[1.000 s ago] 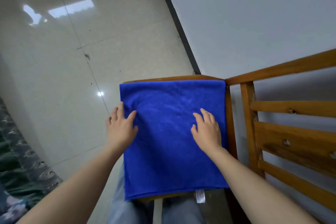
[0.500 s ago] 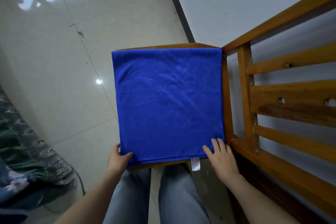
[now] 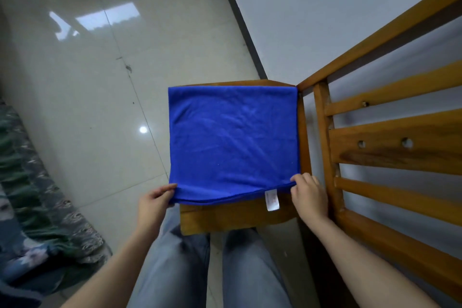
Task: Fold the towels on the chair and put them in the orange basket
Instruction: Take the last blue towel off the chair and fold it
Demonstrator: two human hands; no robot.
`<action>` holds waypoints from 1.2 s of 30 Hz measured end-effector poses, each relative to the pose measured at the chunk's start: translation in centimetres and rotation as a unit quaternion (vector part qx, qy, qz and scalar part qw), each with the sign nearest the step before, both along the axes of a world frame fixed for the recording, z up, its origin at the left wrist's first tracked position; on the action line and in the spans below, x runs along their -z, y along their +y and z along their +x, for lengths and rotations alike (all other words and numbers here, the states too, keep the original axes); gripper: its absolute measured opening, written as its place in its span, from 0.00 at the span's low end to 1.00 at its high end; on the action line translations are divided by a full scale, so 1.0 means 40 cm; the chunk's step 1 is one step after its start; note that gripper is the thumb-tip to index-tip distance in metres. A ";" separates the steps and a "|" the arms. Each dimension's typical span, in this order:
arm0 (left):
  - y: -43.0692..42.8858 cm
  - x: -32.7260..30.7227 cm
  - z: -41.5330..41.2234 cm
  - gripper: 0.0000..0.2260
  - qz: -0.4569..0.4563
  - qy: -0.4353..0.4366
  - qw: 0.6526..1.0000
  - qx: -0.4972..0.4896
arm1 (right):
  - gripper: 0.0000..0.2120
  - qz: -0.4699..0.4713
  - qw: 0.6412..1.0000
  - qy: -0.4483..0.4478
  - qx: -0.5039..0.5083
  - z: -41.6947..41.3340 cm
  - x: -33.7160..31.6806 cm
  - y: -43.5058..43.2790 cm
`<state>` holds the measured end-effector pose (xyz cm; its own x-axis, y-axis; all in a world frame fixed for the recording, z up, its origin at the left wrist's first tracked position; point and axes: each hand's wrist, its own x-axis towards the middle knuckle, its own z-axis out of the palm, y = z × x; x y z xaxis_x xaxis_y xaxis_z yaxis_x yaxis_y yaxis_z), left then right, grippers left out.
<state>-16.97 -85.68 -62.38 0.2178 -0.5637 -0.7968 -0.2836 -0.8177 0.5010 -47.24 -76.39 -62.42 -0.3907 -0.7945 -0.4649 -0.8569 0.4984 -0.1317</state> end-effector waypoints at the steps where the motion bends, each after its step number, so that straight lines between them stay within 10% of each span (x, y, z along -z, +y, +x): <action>1: -0.020 -0.015 0.000 0.12 0.003 0.029 1.000 -0.011 | 0.08 -0.024 0.999 -0.005 0.025 -0.008 -0.015 -0.029; 9: -0.198 -0.063 -0.007 0.15 -0.161 -0.158 0.925 0.307 | 0.09 -0.147 0.987 0.005 0.059 -0.055 -0.075 -0.255; 22: -0.484 -0.001 -0.118 0.06 -0.153 -0.007 0.985 0.078 | 0.13 -0.090 0.992 0.024 0.085 -0.108 0.008 -0.487; 28: -0.470 0.085 -0.139 0.27 -0.086 -0.079 0.987 0.112 | 0.28 0.019 0.992 0.015 0.121 -0.074 0.066 -0.458; 36: -0.344 0.124 -0.106 0.30 0.038 -0.079 0.988 0.130 | 0.32 0.043 0.947 -0.068 0.311 -0.048 0.096 -0.360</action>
<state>-21.23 -99.43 -67.35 0.1984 -0.5569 -0.8065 -0.5577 -0.7408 0.3743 -49.17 -90.80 -66.26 -0.7021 -0.3868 -0.5978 -0.3714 0.9153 -0.1560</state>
